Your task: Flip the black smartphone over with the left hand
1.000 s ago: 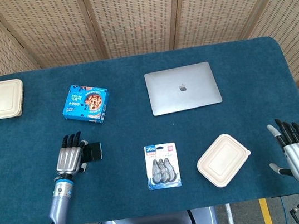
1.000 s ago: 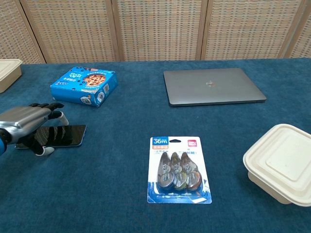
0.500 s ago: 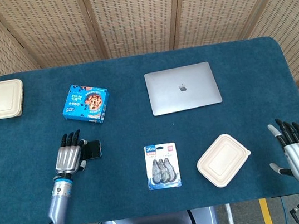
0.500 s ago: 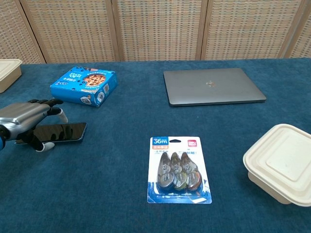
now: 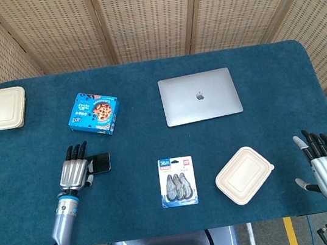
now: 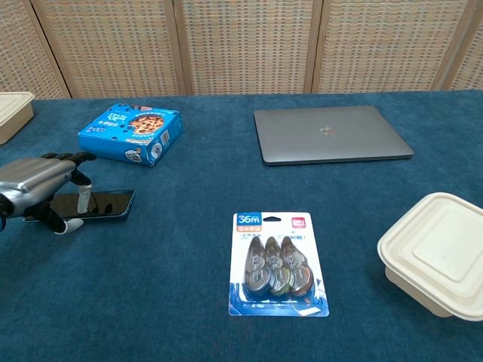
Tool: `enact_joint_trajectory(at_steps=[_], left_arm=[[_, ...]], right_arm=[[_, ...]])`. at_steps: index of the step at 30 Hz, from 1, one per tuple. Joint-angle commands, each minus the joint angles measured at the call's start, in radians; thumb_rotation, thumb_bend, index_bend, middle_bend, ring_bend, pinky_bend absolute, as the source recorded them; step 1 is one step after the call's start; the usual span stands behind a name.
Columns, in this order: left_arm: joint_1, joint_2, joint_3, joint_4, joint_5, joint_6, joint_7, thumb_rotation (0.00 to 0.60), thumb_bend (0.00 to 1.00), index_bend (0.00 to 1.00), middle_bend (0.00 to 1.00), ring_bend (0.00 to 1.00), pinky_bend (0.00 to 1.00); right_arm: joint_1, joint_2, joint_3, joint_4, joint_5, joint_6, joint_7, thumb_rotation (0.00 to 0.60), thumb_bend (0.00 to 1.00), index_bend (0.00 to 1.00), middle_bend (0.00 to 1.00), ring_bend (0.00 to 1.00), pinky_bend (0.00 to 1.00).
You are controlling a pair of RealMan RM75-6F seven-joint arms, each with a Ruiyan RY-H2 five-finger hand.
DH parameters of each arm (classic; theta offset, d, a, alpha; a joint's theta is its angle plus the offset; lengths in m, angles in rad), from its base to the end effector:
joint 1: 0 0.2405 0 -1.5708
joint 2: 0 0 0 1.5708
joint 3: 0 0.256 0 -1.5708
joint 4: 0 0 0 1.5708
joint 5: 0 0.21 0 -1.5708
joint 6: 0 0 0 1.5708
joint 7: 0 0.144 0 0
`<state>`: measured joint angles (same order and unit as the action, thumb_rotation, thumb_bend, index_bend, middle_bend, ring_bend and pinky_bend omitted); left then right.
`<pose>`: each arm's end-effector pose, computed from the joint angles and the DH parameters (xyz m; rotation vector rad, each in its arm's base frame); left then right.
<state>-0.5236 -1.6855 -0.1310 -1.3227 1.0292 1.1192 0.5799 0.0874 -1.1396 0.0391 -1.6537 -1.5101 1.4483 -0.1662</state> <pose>-0.2394 0.3027 -0.0338 -1.6555 -0.9069 -0.6143 -0.3016 -0.1784 0.1418 1.4636 -0.8511 0.8093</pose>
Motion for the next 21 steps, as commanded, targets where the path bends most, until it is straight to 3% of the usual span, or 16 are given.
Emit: enact_joint_trajectory(at_steps=[1,21], left_arm=[[0.000,0.001,-0.004,-0.001,-0.001,0.001,-0.006,0.600,0.36,0.59,0.00,0.00,0.00],[0.003,-0.004,-0.033,0.031,0.038,0.043,-0.069,0.600,0.34,0.58,0.00,0.00,0.00]], right_arm=[[0.000,0.000,0.000,0.000,0.000,0.000,-0.001,0.600,0.05,0.00,0.00,0.00,0.00],[0.003,-0.004,-0.002,0.000,-0.002,-0.004,-0.007,0.600,0.05,0.00,0.00,0.00,0.00]])
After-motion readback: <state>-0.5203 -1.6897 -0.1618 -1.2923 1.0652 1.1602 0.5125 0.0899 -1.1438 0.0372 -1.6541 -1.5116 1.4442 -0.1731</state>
